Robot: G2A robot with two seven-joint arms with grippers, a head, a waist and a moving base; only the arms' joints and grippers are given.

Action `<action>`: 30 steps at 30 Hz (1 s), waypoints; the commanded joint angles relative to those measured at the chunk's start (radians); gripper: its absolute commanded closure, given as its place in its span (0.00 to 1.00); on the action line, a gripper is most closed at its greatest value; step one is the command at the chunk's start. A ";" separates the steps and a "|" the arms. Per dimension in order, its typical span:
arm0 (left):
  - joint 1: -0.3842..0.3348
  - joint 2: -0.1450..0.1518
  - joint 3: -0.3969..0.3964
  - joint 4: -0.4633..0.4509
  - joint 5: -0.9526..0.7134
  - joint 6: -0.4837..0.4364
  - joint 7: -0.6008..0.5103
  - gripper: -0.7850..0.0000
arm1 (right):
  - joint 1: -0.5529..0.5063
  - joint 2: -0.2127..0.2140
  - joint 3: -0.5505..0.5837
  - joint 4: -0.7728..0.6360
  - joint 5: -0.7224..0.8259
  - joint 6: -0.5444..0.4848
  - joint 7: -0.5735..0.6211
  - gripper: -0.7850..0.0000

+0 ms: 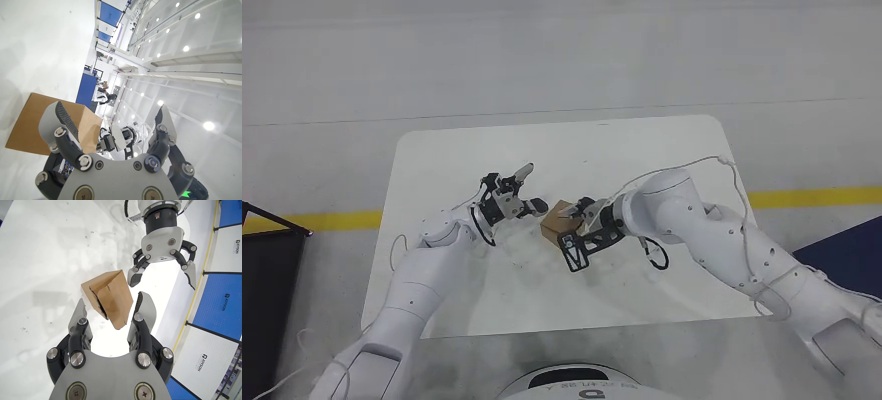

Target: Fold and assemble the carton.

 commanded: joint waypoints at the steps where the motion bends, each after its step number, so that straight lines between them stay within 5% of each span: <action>1: 0.000 -0.002 0.005 0.003 0.001 0.000 -0.001 0.00 | 0.013 -0.001 -0.013 0.008 0.011 0.000 0.004 0.33; 11: -0.009 -0.013 0.040 0.016 0.008 -0.007 -0.005 0.00 | 0.111 -0.019 -0.120 0.072 0.120 0.000 0.032 0.31; 23: -0.004 -0.015 0.041 0.015 0.011 -0.026 -0.007 0.00 | 0.201 -0.056 -0.209 0.156 0.160 0.000 0.076 0.51; 30: 0.008 -0.018 0.046 0.007 0.010 -0.034 -0.003 0.00 | 0.218 -0.078 -0.232 0.192 0.154 0.000 0.083 0.54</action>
